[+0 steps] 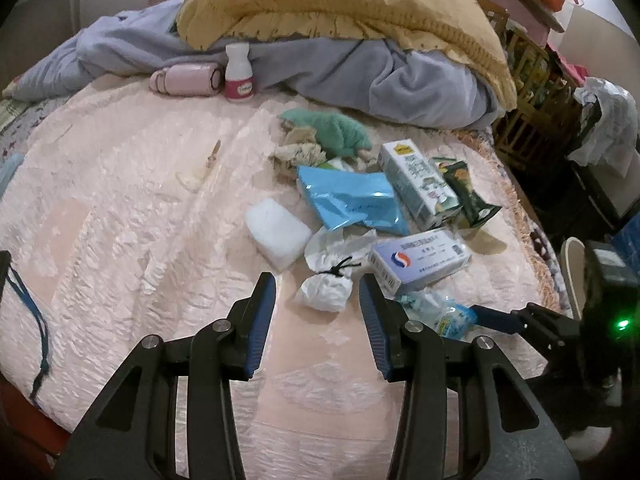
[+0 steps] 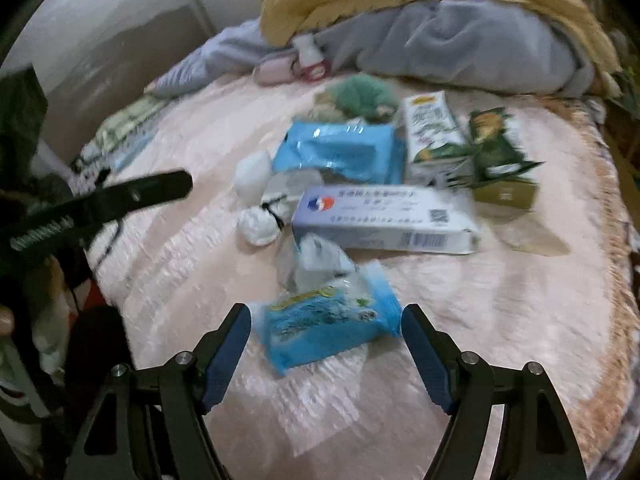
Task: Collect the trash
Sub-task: 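Grasp the blue milk-candy packet with the right tool while the left grasps the tied white bag, then carry both items over the white bucket and open both tools to release them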
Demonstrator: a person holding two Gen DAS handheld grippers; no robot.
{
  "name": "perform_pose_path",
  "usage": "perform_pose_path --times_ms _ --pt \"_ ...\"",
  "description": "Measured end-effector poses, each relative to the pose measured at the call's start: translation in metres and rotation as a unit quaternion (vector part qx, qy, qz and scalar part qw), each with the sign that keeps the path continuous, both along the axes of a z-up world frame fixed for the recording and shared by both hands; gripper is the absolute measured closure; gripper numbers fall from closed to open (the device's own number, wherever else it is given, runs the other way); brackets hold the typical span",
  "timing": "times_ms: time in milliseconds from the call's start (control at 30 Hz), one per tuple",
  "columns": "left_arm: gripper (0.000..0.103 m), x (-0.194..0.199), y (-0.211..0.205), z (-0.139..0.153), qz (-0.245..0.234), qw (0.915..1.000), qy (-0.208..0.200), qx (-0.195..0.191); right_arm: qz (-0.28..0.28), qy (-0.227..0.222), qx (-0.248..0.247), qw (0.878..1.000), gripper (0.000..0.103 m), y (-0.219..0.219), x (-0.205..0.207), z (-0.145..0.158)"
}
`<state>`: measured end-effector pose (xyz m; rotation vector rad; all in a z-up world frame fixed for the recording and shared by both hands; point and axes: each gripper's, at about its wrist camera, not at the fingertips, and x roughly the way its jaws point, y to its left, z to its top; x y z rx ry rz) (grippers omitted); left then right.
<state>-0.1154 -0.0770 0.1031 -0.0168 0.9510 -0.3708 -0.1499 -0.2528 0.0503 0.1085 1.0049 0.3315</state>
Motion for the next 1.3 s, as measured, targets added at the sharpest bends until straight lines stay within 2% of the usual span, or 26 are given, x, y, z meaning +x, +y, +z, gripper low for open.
perform_pose_path --times_ms 100,167,400,433,467,500,533,633,867,1033,1300 --pt "0.051 0.004 -0.002 -0.012 -0.011 0.9998 0.016 0.003 -0.015 -0.002 -0.002 1.000 0.043 -0.005 0.001 -0.010" --pt "0.051 0.007 -0.008 -0.021 -0.023 0.9994 0.022 0.012 -0.023 -0.008 0.004 1.000 0.047 -0.014 -0.004 -0.006" --pt "0.052 0.030 -0.028 -0.047 -0.034 0.9985 0.038 0.019 -0.061 -0.026 0.021 0.998 0.049 -0.057 -0.022 0.019" --pt "0.055 0.034 -0.031 -0.052 -0.036 0.9982 0.044 0.017 -0.065 -0.028 0.023 0.997 0.049 -0.060 -0.024 0.021" --pt "0.074 0.038 -0.032 -0.057 -0.039 0.9979 0.050 0.015 -0.069 -0.030 0.025 0.997 0.049 -0.061 -0.025 0.023" --pt "0.080 0.041 -0.032 -0.062 -0.036 0.9975 0.060 0.015 -0.071 -0.032 0.029 0.997 0.049 -0.064 -0.026 0.024" --pt "0.080 0.042 -0.030 -0.063 -0.032 0.9974 0.064 0.006 -0.073 -0.033 0.032 0.996 0.049 -0.065 -0.028 0.026" --pt "0.082 0.036 -0.021 -0.054 -0.029 0.9974 0.063 -0.020 -0.071 -0.039 0.034 0.996 0.049 -0.066 -0.032 0.031" --pt "0.082 0.004 -0.013 -0.007 -0.043 0.9977 0.020 -0.048 -0.056 -0.055 0.034 0.996 0.049 -0.058 -0.043 0.042" --pt "0.082 -0.013 -0.028 0.015 -0.063 0.9964 -0.003 -0.057 -0.059 -0.066 0.032 0.996 0.049 -0.058 -0.051 0.051" --pt "0.082 -0.031 -0.069 0.029 -0.094 0.9936 -0.019 -0.060 -0.080 -0.090 0.027 0.992 0.049 -0.078 -0.069 0.068"
